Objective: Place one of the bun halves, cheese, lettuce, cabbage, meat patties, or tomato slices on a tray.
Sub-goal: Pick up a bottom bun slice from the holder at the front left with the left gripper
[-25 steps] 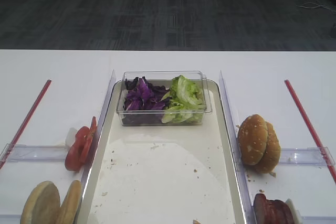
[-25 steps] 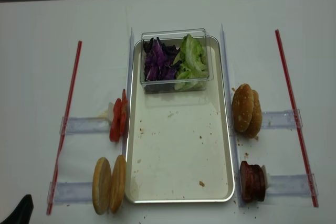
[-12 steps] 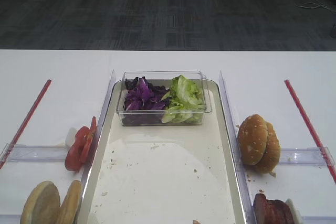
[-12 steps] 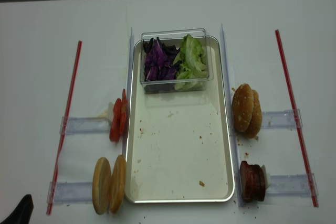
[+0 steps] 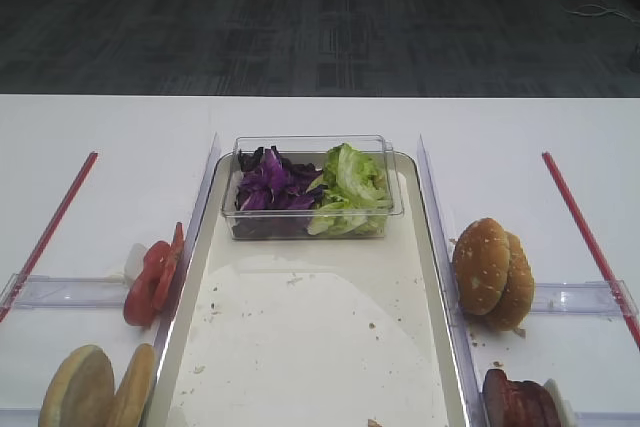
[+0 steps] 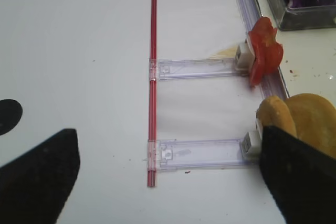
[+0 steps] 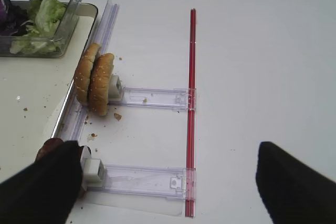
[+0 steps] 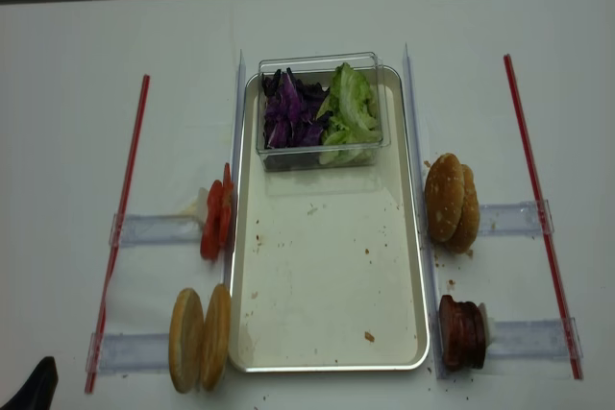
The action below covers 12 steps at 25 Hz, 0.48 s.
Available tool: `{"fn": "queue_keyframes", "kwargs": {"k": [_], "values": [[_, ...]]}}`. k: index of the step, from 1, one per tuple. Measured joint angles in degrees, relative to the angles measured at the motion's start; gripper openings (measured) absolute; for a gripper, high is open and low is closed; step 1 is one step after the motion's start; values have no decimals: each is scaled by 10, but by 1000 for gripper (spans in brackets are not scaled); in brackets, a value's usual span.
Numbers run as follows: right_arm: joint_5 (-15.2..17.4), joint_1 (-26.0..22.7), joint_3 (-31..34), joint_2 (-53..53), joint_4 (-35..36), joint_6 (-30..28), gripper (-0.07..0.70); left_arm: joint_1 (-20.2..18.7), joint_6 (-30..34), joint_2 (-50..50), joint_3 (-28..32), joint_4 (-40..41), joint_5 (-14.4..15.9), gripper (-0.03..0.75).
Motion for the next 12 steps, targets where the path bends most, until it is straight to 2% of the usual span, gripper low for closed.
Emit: {"fn": "queue_keyframes", "kwargs": {"k": [12], "values": [[0,0,0,0,0,0,661,0,3,0,0,0,0,673]]}}
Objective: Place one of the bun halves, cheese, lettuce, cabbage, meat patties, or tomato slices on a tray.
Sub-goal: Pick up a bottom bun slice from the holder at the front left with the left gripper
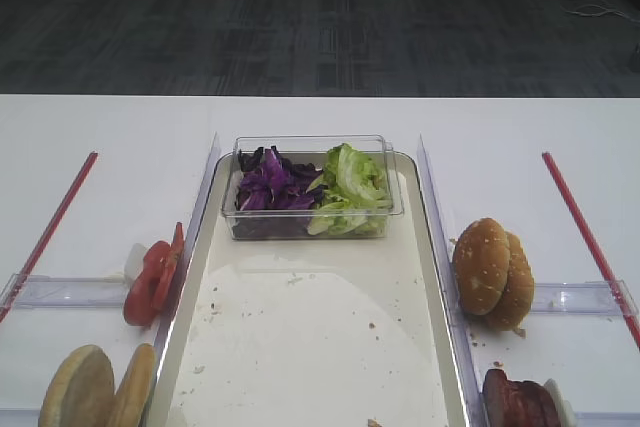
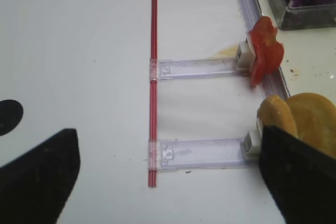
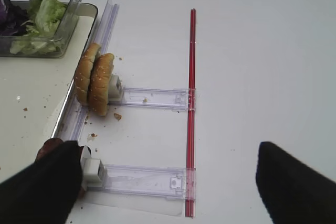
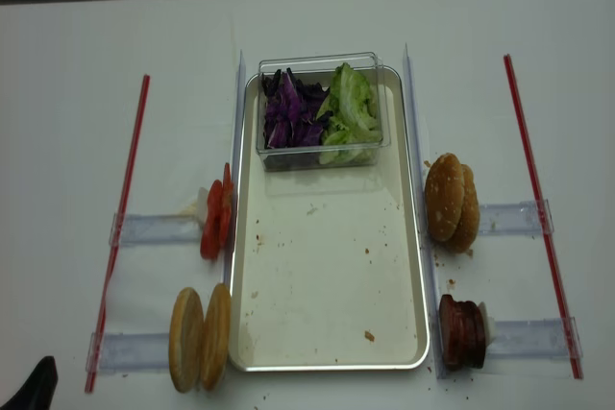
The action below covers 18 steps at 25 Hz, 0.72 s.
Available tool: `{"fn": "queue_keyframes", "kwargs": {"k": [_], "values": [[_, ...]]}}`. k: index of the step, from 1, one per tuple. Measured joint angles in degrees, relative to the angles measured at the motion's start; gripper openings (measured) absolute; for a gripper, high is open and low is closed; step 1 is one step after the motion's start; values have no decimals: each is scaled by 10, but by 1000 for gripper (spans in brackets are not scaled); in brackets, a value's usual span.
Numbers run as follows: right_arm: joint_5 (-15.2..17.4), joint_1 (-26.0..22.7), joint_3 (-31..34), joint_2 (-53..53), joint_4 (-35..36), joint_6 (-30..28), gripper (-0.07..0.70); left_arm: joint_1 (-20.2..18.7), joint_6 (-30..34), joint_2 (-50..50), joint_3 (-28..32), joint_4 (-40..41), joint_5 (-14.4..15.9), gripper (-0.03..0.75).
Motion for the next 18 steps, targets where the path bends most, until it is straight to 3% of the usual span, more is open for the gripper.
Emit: {"fn": "queue_keyframes", "kwargs": {"k": [5,10,13,18], "values": [[0,0,0,0,0,0,661,0,0,0,0,0,1,651],[0,0,0,0,0,0,661,0,-3,0,-6,1,21,615],[0,0,0,0,0,0,661,0,-5,8,-17,1,50,592],[0,0,0,0,0,0,661,0,-10,53,-23,1,55,582]]}}
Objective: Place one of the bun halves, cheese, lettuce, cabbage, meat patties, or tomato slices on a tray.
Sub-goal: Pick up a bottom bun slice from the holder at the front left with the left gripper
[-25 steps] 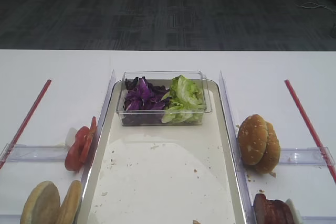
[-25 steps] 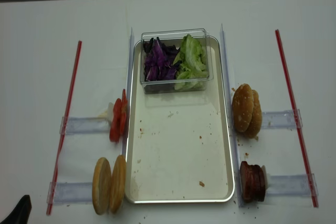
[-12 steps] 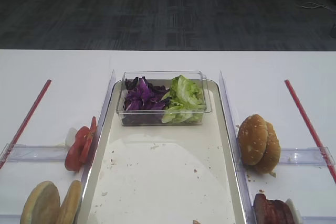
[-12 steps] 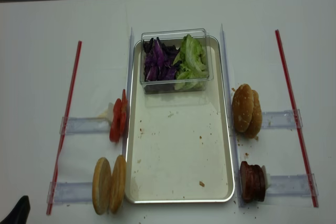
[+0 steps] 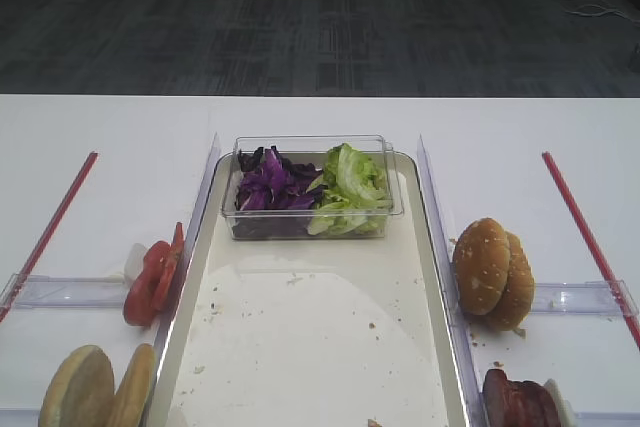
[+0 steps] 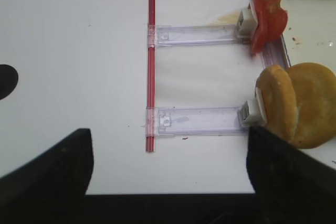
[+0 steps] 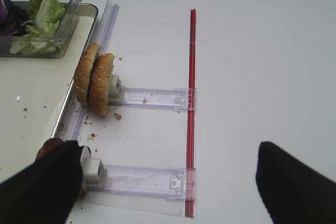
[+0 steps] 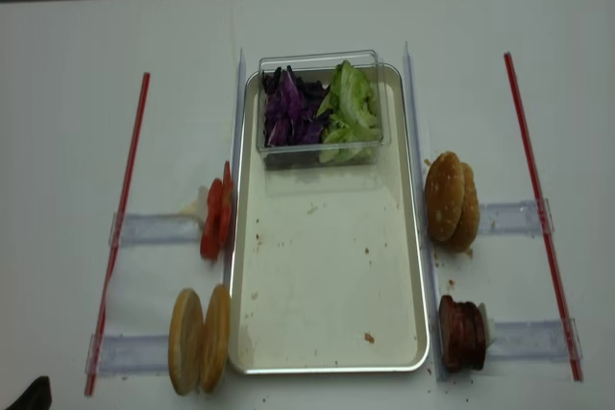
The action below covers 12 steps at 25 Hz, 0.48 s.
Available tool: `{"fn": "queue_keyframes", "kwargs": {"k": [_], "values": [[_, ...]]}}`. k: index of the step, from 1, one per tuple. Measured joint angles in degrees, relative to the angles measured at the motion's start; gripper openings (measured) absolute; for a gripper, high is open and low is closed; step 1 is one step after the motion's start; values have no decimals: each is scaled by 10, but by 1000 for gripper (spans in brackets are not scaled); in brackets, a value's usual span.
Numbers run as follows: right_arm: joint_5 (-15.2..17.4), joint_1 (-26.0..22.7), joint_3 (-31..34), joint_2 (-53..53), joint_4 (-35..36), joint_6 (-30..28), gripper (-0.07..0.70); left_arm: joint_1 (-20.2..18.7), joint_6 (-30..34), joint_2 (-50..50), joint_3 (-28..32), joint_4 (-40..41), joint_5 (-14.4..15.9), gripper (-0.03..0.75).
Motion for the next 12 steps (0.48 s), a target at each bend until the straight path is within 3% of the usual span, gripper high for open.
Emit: {"fn": "queue_keyframes", "kwargs": {"k": [12], "values": [[0,0,0,0,0,0,661,0,-32,59,-16,0,1,499]]}}
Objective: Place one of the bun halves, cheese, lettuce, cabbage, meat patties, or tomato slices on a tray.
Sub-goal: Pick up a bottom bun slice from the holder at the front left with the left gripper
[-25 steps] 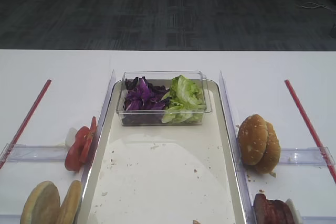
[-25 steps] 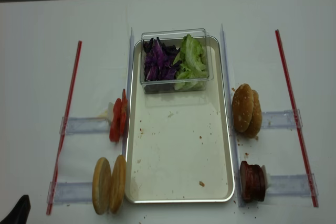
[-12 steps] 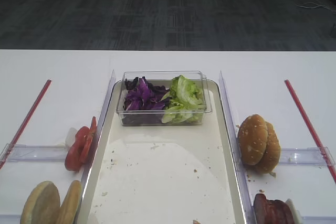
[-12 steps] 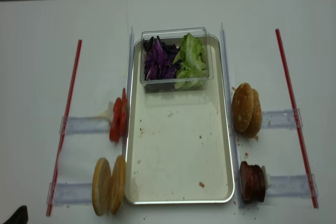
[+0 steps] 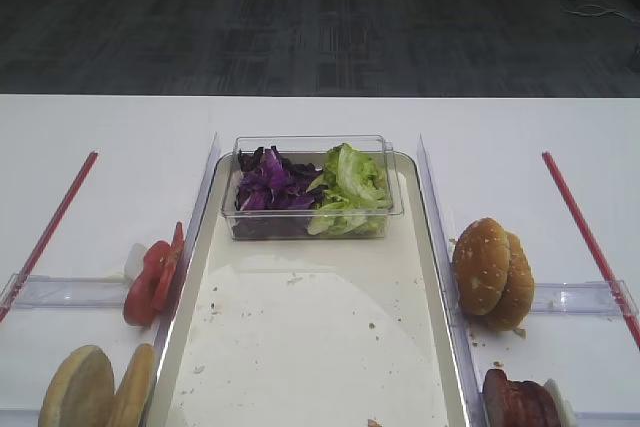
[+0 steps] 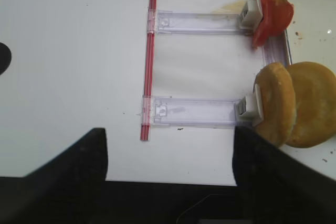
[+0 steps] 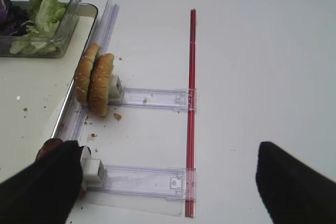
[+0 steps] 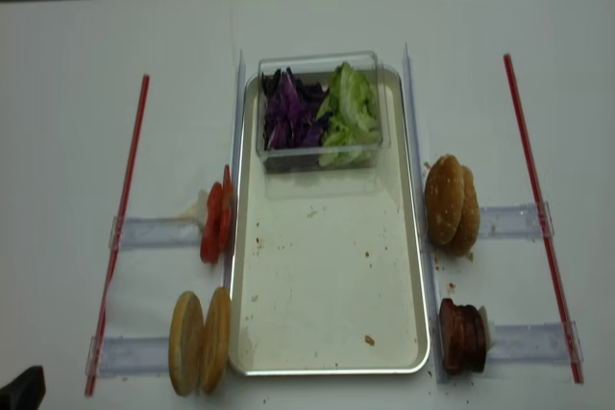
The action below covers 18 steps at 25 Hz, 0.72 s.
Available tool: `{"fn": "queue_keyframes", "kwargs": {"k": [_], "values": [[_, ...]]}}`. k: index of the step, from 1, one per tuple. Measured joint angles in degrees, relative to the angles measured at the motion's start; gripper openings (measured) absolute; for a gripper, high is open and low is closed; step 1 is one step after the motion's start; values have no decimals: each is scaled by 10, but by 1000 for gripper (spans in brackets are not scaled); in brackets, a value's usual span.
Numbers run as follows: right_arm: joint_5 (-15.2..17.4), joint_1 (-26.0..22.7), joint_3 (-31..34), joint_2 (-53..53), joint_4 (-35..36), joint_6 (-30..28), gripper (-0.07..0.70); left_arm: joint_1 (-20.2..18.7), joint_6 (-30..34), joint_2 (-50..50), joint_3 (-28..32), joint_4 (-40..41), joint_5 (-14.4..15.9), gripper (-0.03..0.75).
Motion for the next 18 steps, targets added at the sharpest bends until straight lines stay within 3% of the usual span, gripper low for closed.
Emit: {"fn": "queue_keyframes", "kwargs": {"k": [18], "values": [[-1,0,0,0,0,1,661,0,-1,122,0,-1,-6,497]]}}
